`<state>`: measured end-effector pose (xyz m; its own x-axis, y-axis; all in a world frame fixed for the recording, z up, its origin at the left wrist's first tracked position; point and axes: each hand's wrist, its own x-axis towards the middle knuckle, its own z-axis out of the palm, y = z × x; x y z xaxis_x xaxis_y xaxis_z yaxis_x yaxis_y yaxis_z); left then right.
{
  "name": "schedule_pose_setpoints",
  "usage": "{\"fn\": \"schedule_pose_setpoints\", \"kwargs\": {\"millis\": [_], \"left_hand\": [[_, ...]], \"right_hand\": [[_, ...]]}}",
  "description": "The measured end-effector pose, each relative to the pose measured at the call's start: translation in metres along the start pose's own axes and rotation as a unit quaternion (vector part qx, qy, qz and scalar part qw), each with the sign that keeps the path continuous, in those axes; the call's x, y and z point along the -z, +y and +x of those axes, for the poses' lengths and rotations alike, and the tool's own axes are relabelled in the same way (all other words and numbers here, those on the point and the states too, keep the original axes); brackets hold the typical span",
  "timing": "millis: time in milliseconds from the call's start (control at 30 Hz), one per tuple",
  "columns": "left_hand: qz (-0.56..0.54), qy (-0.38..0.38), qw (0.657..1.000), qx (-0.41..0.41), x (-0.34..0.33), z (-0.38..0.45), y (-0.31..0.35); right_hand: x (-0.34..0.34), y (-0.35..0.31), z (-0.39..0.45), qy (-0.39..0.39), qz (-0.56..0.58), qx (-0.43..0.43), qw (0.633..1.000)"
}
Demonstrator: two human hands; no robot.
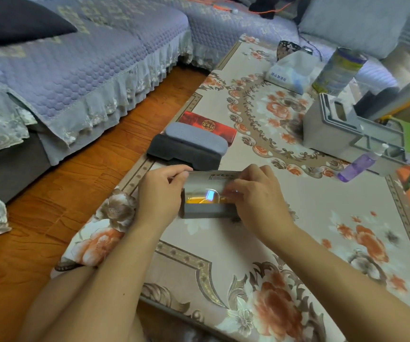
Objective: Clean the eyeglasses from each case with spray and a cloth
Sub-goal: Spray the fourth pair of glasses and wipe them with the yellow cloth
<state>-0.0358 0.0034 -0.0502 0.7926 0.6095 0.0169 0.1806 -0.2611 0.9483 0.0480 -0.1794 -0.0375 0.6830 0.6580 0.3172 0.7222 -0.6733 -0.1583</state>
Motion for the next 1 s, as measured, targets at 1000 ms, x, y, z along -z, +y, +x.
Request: {"fn": "schedule_pose_setpoints", "kwargs": {"millis": [1000], "left_hand": [[0.073,-0.134,0.988,-0.031,0.011,-0.012,-0.001]], "right_hand": [[0.037,0.042,-0.018,-0.167,0.322,-0.260,0.895]]}}
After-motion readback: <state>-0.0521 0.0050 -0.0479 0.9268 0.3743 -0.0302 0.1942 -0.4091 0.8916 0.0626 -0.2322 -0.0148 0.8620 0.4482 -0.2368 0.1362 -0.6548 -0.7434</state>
